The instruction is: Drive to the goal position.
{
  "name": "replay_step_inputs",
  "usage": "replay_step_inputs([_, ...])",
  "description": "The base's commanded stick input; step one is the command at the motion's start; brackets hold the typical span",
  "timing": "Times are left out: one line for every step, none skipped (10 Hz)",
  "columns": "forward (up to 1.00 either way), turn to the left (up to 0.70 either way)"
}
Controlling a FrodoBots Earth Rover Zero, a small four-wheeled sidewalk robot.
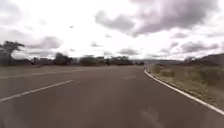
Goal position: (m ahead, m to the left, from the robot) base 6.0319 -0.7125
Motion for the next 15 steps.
replay_step_inputs([0.69, -0.14])
replay_step_inputs([0.69, -0.14])
replay_step_inputs([0.69, -0.14])
replay_step_inputs([0.69, -0.14])
replay_step_inputs([0.69, -0.14])
replay_step_inputs([0.69, -0.14])
replay_step_inputs([0.69, -0.14])
replay_step_inputs([0.69, -0.14])
replay_step_inputs([0.69, -0.14])
replay_step_inputs([0.69, -0.14])
replay_step_inputs([0.69, -0.14])
replay_step_inputs([0.69, -0.14])
replay_step_inputs([0.69, -0.14])
replay_step_inputs([0.69, -0.14])
replay_step_inputs([0.69, -0.14])
